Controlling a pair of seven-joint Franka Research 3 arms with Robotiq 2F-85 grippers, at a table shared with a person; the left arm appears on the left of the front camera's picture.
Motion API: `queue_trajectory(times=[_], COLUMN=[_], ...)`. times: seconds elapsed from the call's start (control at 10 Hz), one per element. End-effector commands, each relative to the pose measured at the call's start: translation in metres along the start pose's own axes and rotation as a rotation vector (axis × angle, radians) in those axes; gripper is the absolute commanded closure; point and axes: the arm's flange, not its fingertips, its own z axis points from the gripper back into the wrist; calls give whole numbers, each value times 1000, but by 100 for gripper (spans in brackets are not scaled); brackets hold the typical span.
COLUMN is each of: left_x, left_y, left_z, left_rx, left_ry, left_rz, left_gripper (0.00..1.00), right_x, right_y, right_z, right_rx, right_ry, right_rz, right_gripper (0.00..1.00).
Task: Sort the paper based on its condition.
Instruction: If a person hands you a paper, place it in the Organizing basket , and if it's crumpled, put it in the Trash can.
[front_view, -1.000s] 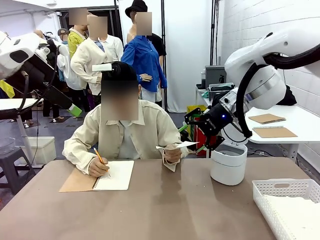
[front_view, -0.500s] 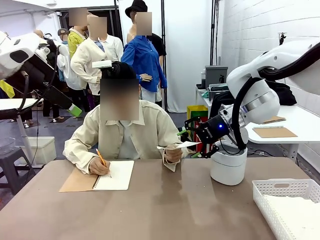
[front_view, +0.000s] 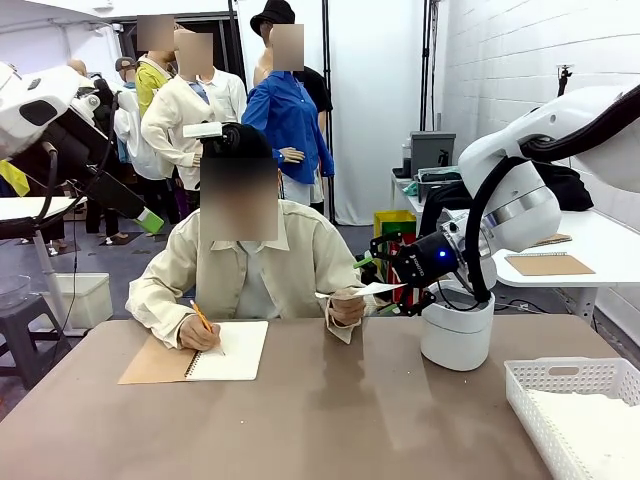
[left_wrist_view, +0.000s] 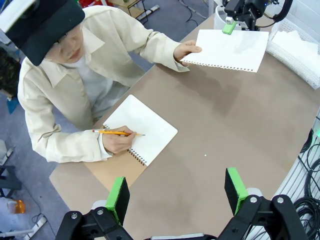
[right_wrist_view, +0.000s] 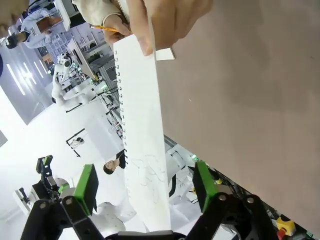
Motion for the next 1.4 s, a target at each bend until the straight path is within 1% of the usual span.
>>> queue_trajectory(times=[0.0,0.3,0.6,1.1,1.2,1.3], left_x=[-1,-1,-1,-1,-1,-1], left_y=[1,1,1,1,1,1], left_z=[0,0,0,0,0,0], left_rx=[-6,-6,-6,-6,-6,-6], left_ry=[-2,-2,-2,-2,-2,-2], left_rz=[5,5,5,5,5,5], left_gripper=[0,0,0,0,0,0], right_x=[-1,1,1,0,-2,-9], right_y=[0,0,-1,-2,-1,5], right_z=[1,-1,0,-1,-1,0], right_rx=[2,3,6,18,13,35], right_ry=[5,9,11,60,53,31], right_rz=[3,-1,2,-1,7,39], right_gripper=[40,100,100,100,100,100])
